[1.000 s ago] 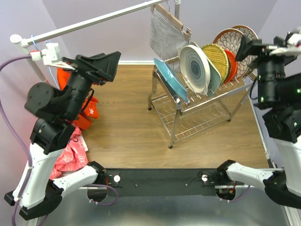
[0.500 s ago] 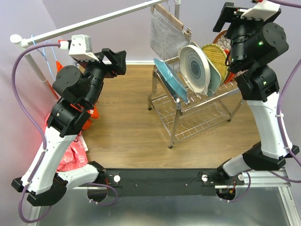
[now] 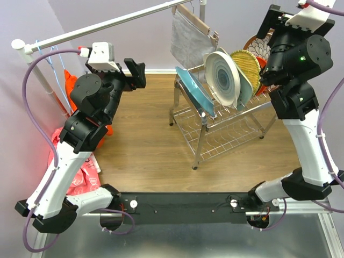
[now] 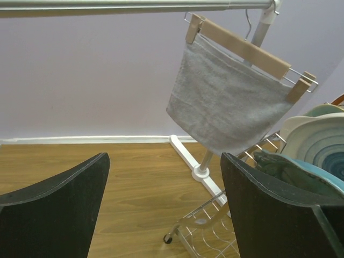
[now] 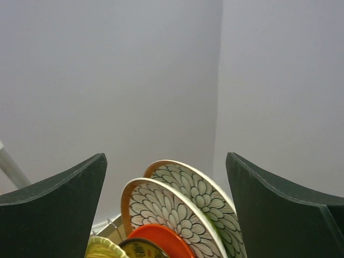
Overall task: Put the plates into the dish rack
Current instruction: Insert the plate into the dish rack
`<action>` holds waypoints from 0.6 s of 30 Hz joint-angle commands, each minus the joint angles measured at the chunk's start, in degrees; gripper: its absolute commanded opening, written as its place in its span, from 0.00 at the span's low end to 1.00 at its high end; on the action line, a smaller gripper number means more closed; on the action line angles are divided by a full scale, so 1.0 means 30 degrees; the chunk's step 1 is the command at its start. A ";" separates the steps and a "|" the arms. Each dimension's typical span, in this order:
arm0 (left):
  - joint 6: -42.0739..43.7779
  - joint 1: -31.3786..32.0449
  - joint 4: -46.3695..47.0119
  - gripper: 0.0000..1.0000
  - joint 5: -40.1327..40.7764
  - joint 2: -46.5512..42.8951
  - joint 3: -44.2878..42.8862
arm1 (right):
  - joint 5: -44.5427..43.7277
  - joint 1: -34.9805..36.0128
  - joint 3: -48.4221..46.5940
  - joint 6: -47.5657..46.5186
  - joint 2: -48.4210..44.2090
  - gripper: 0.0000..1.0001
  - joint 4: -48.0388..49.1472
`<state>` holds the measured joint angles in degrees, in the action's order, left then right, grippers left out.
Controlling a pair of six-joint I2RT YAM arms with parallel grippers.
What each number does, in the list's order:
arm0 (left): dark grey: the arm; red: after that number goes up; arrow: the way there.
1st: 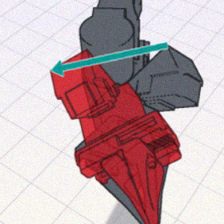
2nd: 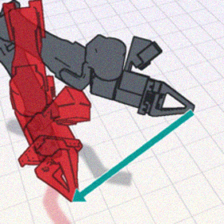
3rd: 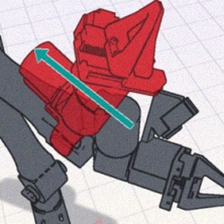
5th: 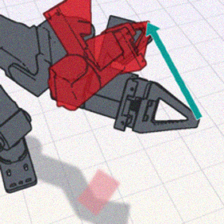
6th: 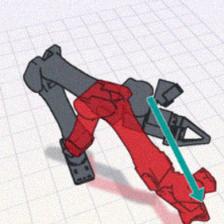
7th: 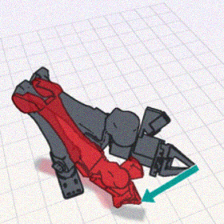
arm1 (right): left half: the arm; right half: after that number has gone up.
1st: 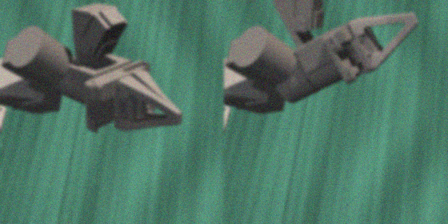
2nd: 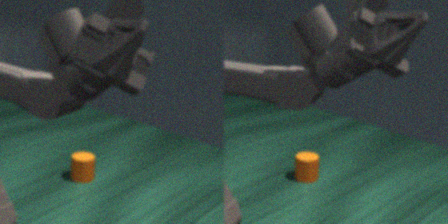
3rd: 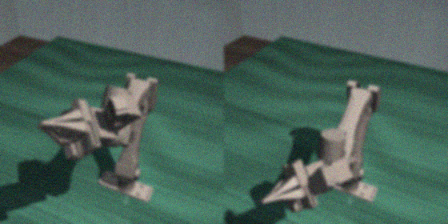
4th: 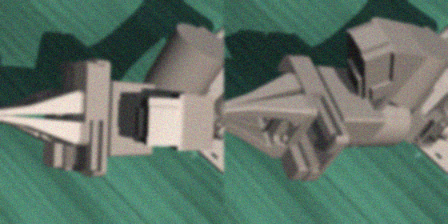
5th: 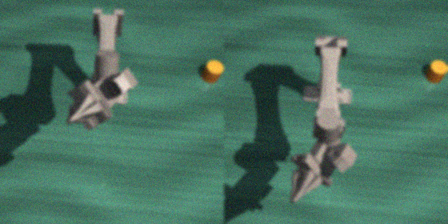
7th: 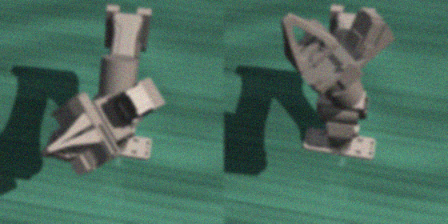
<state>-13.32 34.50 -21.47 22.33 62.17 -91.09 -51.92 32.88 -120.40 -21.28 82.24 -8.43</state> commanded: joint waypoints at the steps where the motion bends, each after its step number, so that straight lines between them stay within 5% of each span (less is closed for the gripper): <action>1: -0.0158 -0.0162 0.0420 0.93 0.1083 -0.0450 0.0480 | -0.1736 -0.0209 0.0931 -0.2221 -0.0985 1.00 0.2633; 18: -0.1740 -0.0192 0.0010 0.93 0.1112 -0.1211 0.1036 | -0.1560 -0.1352 0.4623 -0.4216 -0.3974 1.00 0.6236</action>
<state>-16.43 34.20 -21.56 24.05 60.07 -88.60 -54.87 29.67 -108.84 -33.10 71.72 7.90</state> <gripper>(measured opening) 0.931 0.997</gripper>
